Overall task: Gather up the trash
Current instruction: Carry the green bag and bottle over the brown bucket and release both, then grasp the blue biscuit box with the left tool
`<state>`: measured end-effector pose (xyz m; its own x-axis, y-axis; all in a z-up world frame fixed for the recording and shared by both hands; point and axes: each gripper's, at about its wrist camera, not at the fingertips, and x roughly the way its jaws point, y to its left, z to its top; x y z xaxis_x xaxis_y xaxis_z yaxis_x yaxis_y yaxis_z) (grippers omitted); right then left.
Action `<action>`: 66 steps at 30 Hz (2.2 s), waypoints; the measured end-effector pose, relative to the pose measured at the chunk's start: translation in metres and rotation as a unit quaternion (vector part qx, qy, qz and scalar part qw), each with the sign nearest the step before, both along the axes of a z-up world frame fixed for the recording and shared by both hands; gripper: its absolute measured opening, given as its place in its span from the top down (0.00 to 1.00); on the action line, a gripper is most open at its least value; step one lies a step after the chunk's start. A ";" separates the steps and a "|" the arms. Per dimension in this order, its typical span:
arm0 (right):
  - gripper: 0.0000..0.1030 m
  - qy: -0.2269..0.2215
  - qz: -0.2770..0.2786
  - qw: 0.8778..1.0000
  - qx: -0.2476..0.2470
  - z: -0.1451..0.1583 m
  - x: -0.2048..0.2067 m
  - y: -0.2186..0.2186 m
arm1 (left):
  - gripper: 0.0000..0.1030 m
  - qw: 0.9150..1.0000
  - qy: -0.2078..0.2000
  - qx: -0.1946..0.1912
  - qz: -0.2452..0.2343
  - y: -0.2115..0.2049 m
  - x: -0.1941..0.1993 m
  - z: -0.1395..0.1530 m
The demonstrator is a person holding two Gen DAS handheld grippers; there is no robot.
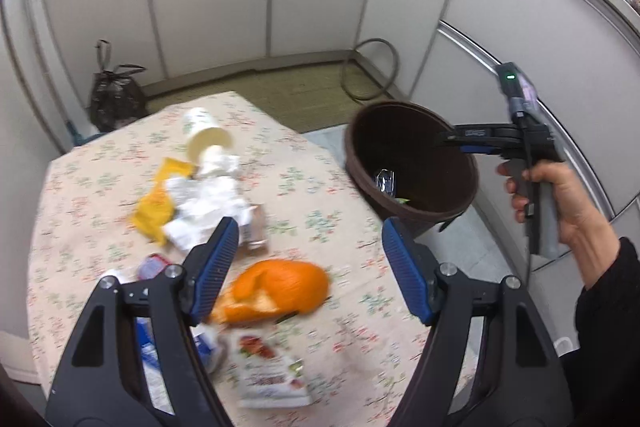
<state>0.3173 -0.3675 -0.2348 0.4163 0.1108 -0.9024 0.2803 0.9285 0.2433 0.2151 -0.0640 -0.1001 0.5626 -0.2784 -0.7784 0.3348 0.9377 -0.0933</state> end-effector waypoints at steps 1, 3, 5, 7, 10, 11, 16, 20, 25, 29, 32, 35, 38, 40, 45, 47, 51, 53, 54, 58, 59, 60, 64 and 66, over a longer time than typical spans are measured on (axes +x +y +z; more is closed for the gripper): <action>0.40 -0.004 0.002 1.000 -0.003 0.006 -0.003 0.003 | 0.27 1.000 0.000 0.002 0.006 0.005 -0.002 0.001; 0.39 -0.009 0.008 1.000 -0.008 0.016 -0.008 0.008 | 0.25 1.000 -0.001 0.004 0.023 0.019 -0.006 0.003; 0.37 -0.014 0.018 1.000 -0.015 0.029 -0.015 0.016 | 0.22 0.999 -0.002 0.007 0.043 0.034 -0.008 0.004; 0.35 -0.019 0.028 0.999 -0.022 0.043 -0.022 0.024 | 0.22 0.998 -0.003 0.009 0.056 0.045 -0.010 0.004; 0.31 -0.030 0.040 0.998 -0.027 0.062 -0.034 0.040 | 0.21 0.997 -0.003 0.012 0.071 0.061 -0.016 0.006; 0.30 -0.034 0.044 0.998 -0.030 0.068 -0.038 0.046 | 0.20 0.997 -0.004 0.014 0.073 0.065 -0.018 0.006; 0.26 -0.057 0.060 0.996 -0.046 0.097 -0.057 0.072 | 0.14 0.996 -0.009 0.023 0.088 0.087 -0.033 0.009; 0.22 -0.073 0.075 0.993 -0.057 0.114 -0.071 0.098 | 0.10 0.994 -0.021 0.029 0.099 0.102 -0.046 0.016; 0.19 -0.091 0.102 0.989 -0.060 0.130 -0.091 0.131 | 0.08 0.993 -0.031 0.038 0.107 0.118 -0.060 0.022; 0.19 -0.095 0.123 0.986 -0.065 0.136 -0.103 0.160 | 0.07 0.992 -0.027 0.043 0.112 0.134 -0.067 0.018; 0.18 -0.091 0.138 0.984 -0.064 0.133 -0.109 0.178 | 0.07 0.991 -0.014 0.051 0.120 0.147 -0.068 0.008; 0.18 -0.078 0.152 0.983 -0.063 0.124 -0.111 0.193 | 0.07 0.991 0.003 0.053 0.124 0.160 -0.067 -0.005; 0.18 -0.064 0.166 0.982 -0.065 0.112 -0.111 0.205 | 0.07 0.991 0.020 0.051 0.124 0.169 -0.066 -0.021; 0.18 -0.053 0.176 0.980 -0.070 0.103 -0.112 0.214 | 0.07 0.992 0.030 0.050 0.115 0.171 -0.066 -0.033; 0.18 -0.029 0.200 0.976 -0.080 0.085 -0.113 0.229 | 0.07 0.994 0.068 0.054 0.062 0.165 -0.064 -0.074; 0.18 -0.020 0.209 0.974 -0.080 0.078 -0.114 0.235 | 0.07 0.995 0.076 0.058 0.034 0.158 -0.063 -0.087; 0.18 -0.010 0.226 0.970 -0.091 0.070 -0.116 0.244 | 0.07 0.992 0.092 0.082 -0.015 0.142 -0.057 -0.114; 0.18 -0.007 0.232 0.968 -0.095 0.068 -0.117 0.247 | 0.07 0.990 0.104 0.087 -0.024 0.139 -0.051 -0.126; 0.18 -0.006 0.233 0.968 -0.095 0.067 -0.116 0.248 | 0.07 0.990 0.112 0.084 -0.024 0.140 -0.049 -0.129; 0.18 0.004 0.233 0.968 -0.097 0.060 -0.115 0.247 | 0.04 0.987 0.136 0.078 -0.026 0.139 -0.040 -0.143; 0.18 0.006 0.234 0.967 -0.098 0.058 -0.115 0.247 | 0.04 0.986 0.142 0.082 -0.026 0.138 -0.038 -0.147; 0.18 0.008 0.234 0.967 -0.099 0.057 -0.115 0.247 | 0.04 0.985 0.146 0.084 -0.026 0.137 -0.037 -0.149; 0.18 0.018 0.234 0.967 -0.101 0.049 -0.113 0.247 | 0.04 0.984 0.157 0.084 -0.021 0.136 -0.032 -0.156; 0.18 0.022 0.235 0.967 -0.101 0.046 -0.111 0.248 | 0.04 0.983 0.165 0.078 -0.010 0.138 -0.028 -0.157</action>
